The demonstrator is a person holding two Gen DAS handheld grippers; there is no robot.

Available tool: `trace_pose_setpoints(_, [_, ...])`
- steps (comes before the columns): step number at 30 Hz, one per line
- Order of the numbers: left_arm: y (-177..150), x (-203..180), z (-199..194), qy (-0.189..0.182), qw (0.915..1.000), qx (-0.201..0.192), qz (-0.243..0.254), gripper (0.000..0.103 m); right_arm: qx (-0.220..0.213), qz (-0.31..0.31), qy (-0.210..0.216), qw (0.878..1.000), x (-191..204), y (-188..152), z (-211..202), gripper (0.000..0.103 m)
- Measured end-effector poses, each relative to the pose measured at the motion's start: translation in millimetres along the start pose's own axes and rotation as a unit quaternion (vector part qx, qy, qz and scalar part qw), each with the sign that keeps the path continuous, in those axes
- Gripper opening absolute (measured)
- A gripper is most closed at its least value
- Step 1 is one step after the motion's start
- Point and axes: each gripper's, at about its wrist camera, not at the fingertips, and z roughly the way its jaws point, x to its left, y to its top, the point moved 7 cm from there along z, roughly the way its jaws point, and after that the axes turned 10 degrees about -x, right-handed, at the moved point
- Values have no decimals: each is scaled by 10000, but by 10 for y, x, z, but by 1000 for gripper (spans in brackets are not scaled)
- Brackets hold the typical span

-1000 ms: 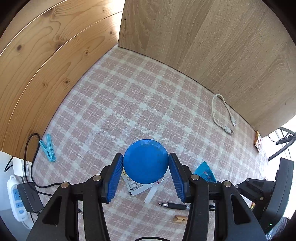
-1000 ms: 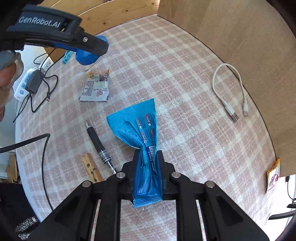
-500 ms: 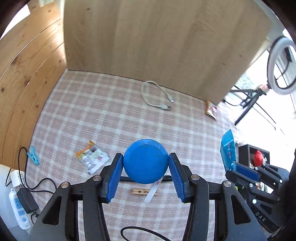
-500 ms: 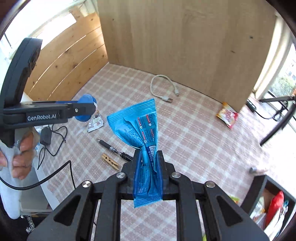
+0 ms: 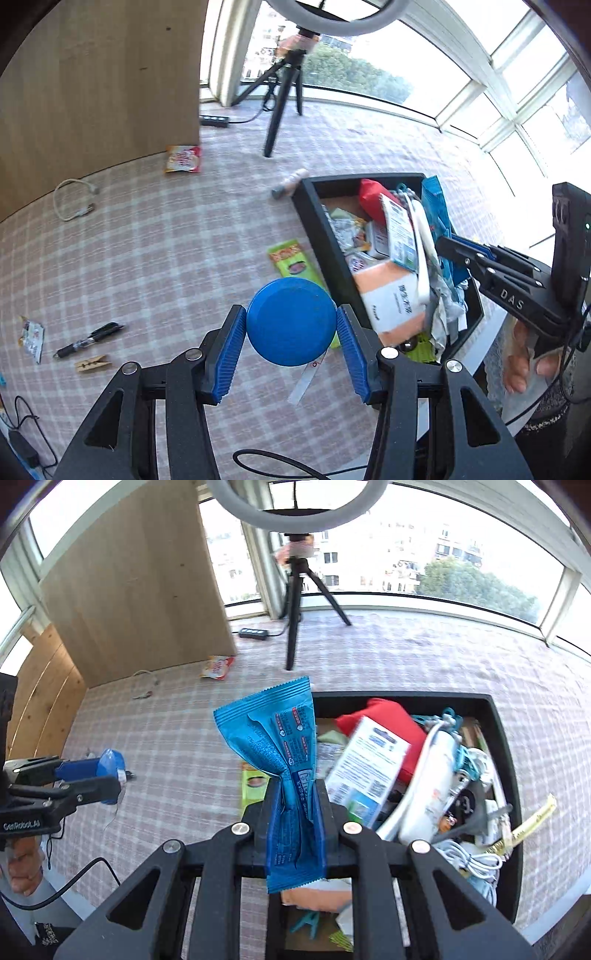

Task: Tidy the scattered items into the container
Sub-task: 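Carry the blue lid and blue wipe pack into the tray and release both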

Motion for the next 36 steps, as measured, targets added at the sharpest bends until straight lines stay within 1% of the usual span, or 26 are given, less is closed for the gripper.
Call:
trace_pose_setpoints(1, [-54, -190, 26, -131, 9998, 87, 143, 48, -16, 128, -137, 9998, -175, -61, -60, 16])
trace_pose_setpoints(2, [-76, -352, 108, -231, 9993, 164, 262, 48, -34, 272, -282, 9992, -97, -224, -70, 16])
trace_pose_setpoints(3, [-123, -484, 139, -328, 9985, 237, 377, 48, -50, 417, -407, 9983, -329, -220, -158, 16])
trace_pose_setpoints(4, [-171, -636, 183, -432, 9973, 327, 505, 48, -48, 517, -527, 9973, -345, -277, -96, 17])
trace_pose_setpoints(5, [-225, -771, 243, -532, 9957, 428, 620, 48, -48, 595, -662, 9960, -416, -343, -119, 17])
trace_pose_setpoints(6, [-285, -941, 319, -623, 9939, 521, 750, 48, -51, 690, -795, 9944, -556, -387, -151, 17])
trace_pose_setpoints(8, [-385, -1166, 430, -705, 9905, 647, 992, 48, -11, 867, -946, 9917, -816, -476, -245, 17])
trace_pose_setpoints(11, [-483, -1473, 590, -838, 9849, 846, 1259, 48, 14, 1090, -1154, 9873, -1114, -530, -194, 17])
trace_pose_setpoints(14, [-582, -1661, 721, -813, 9815, 944, 1452, 48, 27, 1280, -1274, 9835, -1259, -590, -99, 17])
trace_pose_setpoints(18, [-666, -1691, 793, -744, 9799, 966, 1576, 48, 93, 1373, -1329, 9815, -1257, -738, -36, 18])
trace_pose_setpoints(20, [-690, -1689, 817, -794, 9798, 1024, 1525, 48, 108, 1379, -1302, 9818, -1215, -787, -32, 23])
trace_pose_setpoints(21, [-689, -1680, 837, -830, 9798, 1072, 1472, 48, 62, 1345, -1316, 9821, -1194, -794, -34, 28])
trace_pose_setpoints(22, [-676, -1658, 863, -811, 9803, 1100, 1423, 49, 49, 1319, -1331, 9823, -1187, -785, -38, 42])
trace_pose_setpoints(23, [-655, -1636, 873, -766, 9817, 1080, 1370, 49, 46, 1325, -1370, 9817, -1187, -781, -41, 54])
trace_pose_setpoints(24, [-627, -1613, 872, -740, 9830, 1025, 1335, 50, 9, 1351, -1411, 9807, -1167, -810, -57, 57])
trace_pose_setpoints(32, [-537, -1429, 796, -678, 9856, 880, 1274, 51, -126, 1361, -1310, 9819, -1111, -752, -142, 57])
trace_pose_setpoints(36, [-553, -1317, 760, -635, 9869, 811, 1240, 51, -124, 1231, -1219, 9848, -1028, -684, -104, 57])
